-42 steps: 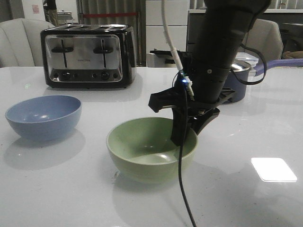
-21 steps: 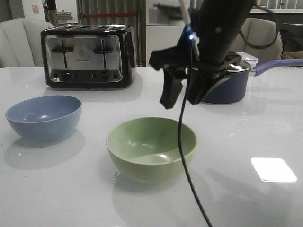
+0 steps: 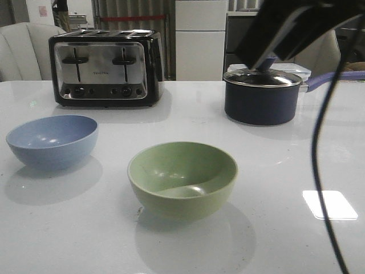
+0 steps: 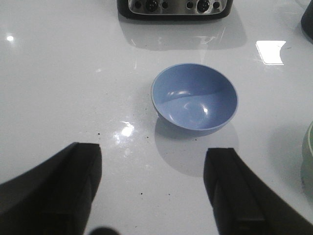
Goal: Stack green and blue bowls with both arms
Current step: 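Open the right gripper and lift it away from the green bowl, then lower the left gripper onto the light blue bowl's rim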
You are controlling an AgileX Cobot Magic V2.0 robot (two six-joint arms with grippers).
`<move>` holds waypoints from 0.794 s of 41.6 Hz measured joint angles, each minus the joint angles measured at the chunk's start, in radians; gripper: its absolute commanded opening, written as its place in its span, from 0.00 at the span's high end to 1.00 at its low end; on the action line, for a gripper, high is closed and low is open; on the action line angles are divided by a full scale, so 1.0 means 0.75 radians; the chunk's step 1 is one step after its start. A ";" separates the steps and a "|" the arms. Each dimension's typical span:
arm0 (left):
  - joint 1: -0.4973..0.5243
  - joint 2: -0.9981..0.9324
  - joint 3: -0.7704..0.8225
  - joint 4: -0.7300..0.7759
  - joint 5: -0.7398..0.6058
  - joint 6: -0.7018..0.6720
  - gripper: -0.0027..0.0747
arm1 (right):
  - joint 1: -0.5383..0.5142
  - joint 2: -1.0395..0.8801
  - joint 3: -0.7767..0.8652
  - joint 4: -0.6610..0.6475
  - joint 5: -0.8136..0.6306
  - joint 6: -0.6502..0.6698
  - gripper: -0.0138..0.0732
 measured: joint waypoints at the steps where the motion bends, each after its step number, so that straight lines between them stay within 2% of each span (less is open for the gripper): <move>1: 0.000 0.003 0.000 0.000 -0.004 0.000 0.31 | 0.000 -0.030 0.029 0.000 0.000 -0.002 0.29; 7: 0.000 0.066 -0.002 0.000 -0.005 0.004 0.31 | 0.000 -0.216 0.158 0.000 0.009 -0.005 0.29; 15: 0.000 0.274 -0.077 0.000 0.006 0.052 0.31 | 0.000 -0.392 0.272 0.000 0.040 -0.005 0.29; 33: 0.000 0.895 -0.441 -0.022 0.040 0.060 0.31 | 0.000 -0.422 0.291 0.000 0.049 -0.005 0.29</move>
